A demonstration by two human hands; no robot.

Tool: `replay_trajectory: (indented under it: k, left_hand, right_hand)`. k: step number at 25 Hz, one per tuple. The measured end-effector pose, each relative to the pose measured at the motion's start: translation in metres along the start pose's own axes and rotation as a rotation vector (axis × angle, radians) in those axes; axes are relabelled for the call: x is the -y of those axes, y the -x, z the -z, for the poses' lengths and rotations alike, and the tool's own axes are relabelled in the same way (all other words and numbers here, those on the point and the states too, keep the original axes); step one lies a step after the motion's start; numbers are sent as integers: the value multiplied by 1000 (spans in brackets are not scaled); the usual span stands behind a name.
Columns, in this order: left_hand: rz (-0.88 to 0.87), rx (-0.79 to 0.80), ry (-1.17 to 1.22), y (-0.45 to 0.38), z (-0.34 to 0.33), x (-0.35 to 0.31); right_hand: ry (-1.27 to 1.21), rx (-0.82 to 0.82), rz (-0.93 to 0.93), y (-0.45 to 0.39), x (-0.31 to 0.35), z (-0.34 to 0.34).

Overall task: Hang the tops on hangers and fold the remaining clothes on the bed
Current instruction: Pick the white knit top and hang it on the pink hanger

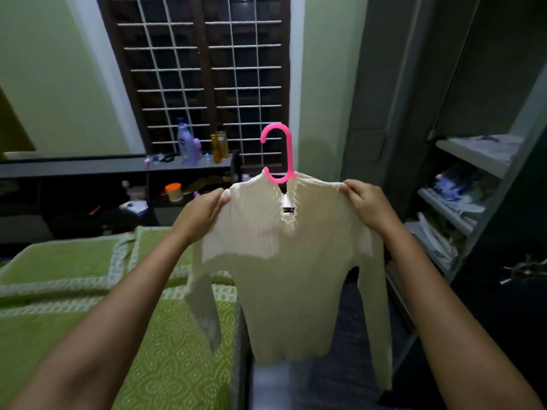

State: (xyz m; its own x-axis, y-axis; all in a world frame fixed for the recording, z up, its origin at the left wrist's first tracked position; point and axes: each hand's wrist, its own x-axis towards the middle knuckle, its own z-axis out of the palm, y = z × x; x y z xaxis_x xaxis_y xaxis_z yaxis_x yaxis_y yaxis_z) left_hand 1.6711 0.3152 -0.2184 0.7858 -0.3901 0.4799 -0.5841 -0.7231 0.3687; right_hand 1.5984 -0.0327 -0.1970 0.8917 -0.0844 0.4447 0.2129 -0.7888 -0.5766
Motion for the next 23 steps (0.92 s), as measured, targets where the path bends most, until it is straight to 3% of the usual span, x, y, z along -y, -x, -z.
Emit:
replay_trajectory:
  k: [5, 9, 13, 17, 23]
  left_hand:
    - [-174, 2, -89, -122, -47, 2]
    - [-231, -15, -12, -198, -89, 12]
    - [-339, -16, 104, -275, -141, 8]
    - [-378, -55, 252, -369, -203, 3]
    - [-489, 41, 384, -485, -302, -54]
  right_hand:
    - [-76, -225, -42, -76, -5, -31]
    - [-38, -325, -167, -113, -50, -14]
    - [219, -445, -190, -146, -102, 12]
    - [376, -491, -325, -166, -191, 54]
    - [629, -604, -438, -206, -273, 87]
